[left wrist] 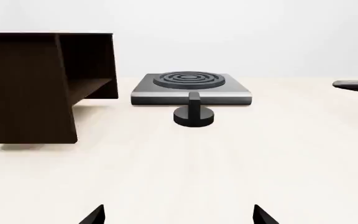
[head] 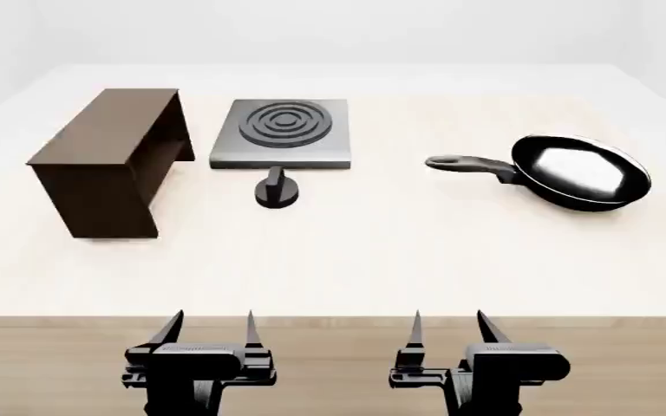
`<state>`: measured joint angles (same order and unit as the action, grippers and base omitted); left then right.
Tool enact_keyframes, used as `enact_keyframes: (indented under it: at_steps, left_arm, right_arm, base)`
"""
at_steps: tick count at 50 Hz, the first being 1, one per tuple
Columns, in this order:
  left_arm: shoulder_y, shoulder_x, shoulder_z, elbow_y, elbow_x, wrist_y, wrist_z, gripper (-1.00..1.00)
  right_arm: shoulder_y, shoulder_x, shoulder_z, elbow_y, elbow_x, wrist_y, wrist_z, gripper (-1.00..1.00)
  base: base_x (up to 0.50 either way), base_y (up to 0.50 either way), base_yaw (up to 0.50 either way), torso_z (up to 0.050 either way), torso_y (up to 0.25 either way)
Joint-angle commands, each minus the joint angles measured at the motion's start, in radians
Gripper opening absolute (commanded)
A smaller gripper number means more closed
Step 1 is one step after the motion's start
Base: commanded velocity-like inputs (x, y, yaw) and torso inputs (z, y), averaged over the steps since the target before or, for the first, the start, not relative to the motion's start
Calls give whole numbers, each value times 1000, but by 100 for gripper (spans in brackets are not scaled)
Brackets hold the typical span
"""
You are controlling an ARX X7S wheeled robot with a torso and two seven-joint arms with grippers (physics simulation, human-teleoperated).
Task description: Put the frying pan on top of the cabinet.
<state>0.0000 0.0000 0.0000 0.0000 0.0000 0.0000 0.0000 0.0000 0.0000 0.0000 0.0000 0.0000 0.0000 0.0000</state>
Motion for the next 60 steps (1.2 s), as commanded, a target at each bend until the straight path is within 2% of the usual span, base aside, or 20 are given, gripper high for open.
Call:
enact_keyframes:
  at_steps: [1,13,42,45,46,48,51,52,55,60]
  left_arm:
    - [1,-16,21,-1,-14,3,-16,100]
    - [3,-50,59,-6,-46,17,-54,100]
    - [9,-90,112,6,-66,32,-103,100]
    - [11,-107,111,153,-87,-144,-111,100]
    - [-1,-118,114,223,-77,-244,-124,100]
    - [-24,-147,134,331,-60,-352,-116,100]
    - [-176,-168,100,555,-73,-673,-121,100]
    - [-214,-167,86,586,-82,-734,-126,100]
    - [-295,-173,81,631,-77,-838,-140,100]
    - [-278,-179,94,613,-69,-797,-145,100]
  right_arm:
    - [-3,16,-17,-31,16,38,22,100]
    - [-7,49,-59,-51,62,66,54,100]
    - [-6,81,-87,-77,92,88,137,100]
    - [4,99,-77,-204,139,237,137,100]
    - [19,111,-71,-278,155,325,144,100]
    - [53,128,-59,-379,185,459,155,100]
    - [170,174,-60,-580,188,738,198,100]
    - [194,184,-63,-621,182,782,210,100]
    - [260,191,-28,-726,231,917,206,100]
    - [249,193,-9,-742,238,883,204,100]
  base:
    - [0,0,0,0,0]
    - [0,-6,0,0,0]
    - [0,-483,0,0,0]
    - [0,0,0,0,0]
    - [0,0,0,0,0]
    - [0,0,0,0,0]
    - [0,0,0,0,0]
    - [0,0,0,0,0]
    - [189,0,0,0,0]
    - [500,0,0,0,0]
